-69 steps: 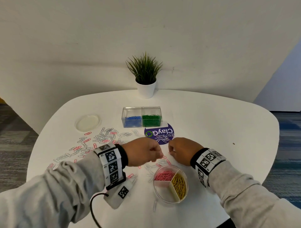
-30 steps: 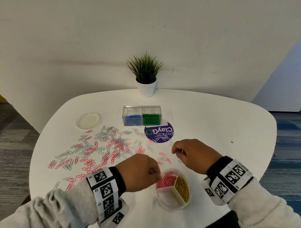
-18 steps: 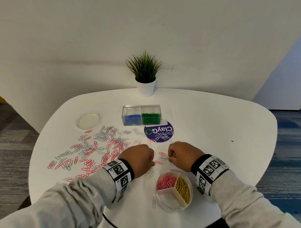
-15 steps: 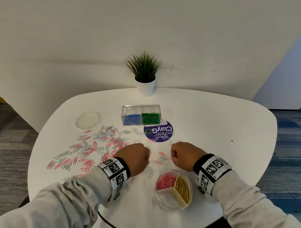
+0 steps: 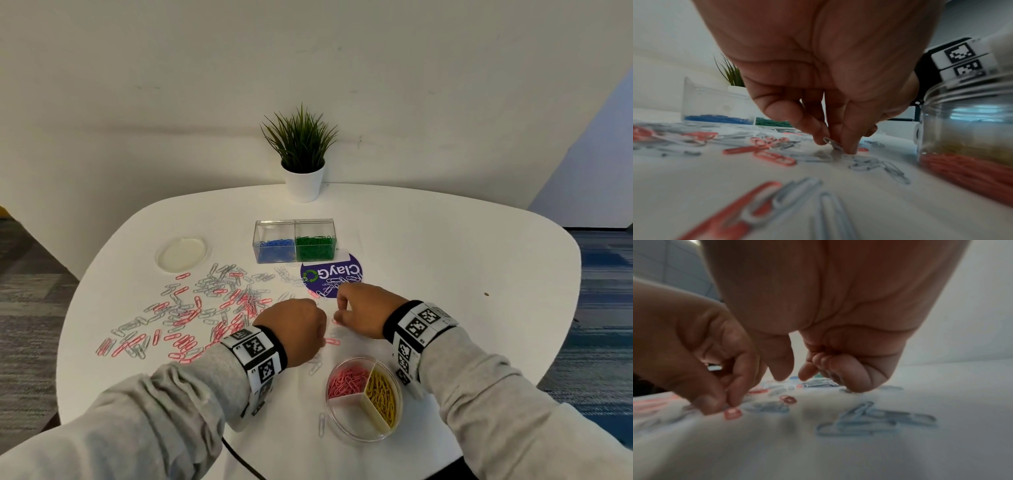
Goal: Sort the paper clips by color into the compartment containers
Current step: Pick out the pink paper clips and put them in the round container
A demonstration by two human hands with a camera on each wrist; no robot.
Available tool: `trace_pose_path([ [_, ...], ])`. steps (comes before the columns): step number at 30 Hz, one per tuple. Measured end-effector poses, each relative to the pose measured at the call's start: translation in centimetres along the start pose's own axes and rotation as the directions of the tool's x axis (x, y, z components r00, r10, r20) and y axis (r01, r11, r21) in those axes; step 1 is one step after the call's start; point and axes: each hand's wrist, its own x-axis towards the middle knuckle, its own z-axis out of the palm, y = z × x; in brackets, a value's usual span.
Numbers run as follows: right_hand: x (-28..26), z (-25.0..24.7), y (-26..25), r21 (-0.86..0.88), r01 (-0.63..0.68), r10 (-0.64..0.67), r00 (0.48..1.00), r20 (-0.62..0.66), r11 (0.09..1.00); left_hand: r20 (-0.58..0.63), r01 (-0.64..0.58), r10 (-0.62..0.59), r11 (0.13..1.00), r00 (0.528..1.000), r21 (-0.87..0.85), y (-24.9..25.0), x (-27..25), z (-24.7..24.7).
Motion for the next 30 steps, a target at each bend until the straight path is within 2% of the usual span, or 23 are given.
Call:
trace_pose_path([
  [4,0.6,0.6,0.2,-0.077,0.02,-0.021,1.0,-0.009,0.997,0.022,0.004,-0.004,1.0,1.0,0.001,-0.7,-0.4,-0.2],
  [9,0.2,0.2,0.5,-0.101,0.013,-0.015,1.0,-0.018,0.995,-0.046,-0.037,0.036,0.999,0.998,-0.021,-0.1,-0.1,-0.1],
  [12,-1.1,-1.2,0.5,-0.057,0.021,-0.025,0.997,-0.068,0.998,-0.038,-0.068,0.07,0.996,0.997,0.054,0.7,0.0,0.3],
  [15,-3.9,-3.1,-0.2,-0.007,0.102,-0.102,0.987,-0.122,0.995,-0.048,-0.084,0.089,0.991,0.995,0.104,0.9,-0.2,0.8],
  [19,-8.3,-3.3,-2.0,-0.061,0.25,-0.252,0.967,-0.038,0.966,-0.047,-0.107,0.114,0.984,0.992,0.14,0.9,-0.3,0.7],
  [22,-9.4,-1.3,-2.7,-0.124,0.304,-0.305,0.952,0.009,0.945,-0.055,-0.095,0.101,0.99,0.993,0.103,0.5,-0.6,0.2],
  [24,-9.5,-0.4,-2.5,-0.154,0.31,-0.311,0.95,0.021,0.938,-0.064,-0.076,0.077,0.997,0.995,0.018,0.1,-0.8,-0.2],
  [27,-9.8,-0.7,-2.0,-0.113,0.319,-0.325,0.945,-0.04,0.941,-0.074,-0.027,0.022,0.997,0.997,-0.07,-0.6,-1.1,-0.8],
  [30,-10.2,-1.2,-1.3,-0.053,0.298,-0.303,0.945,-0.125,0.953,-0.083,-0.007,0.002,0.998,0.997,-0.061,-0.9,-1.0,-1.0],
])
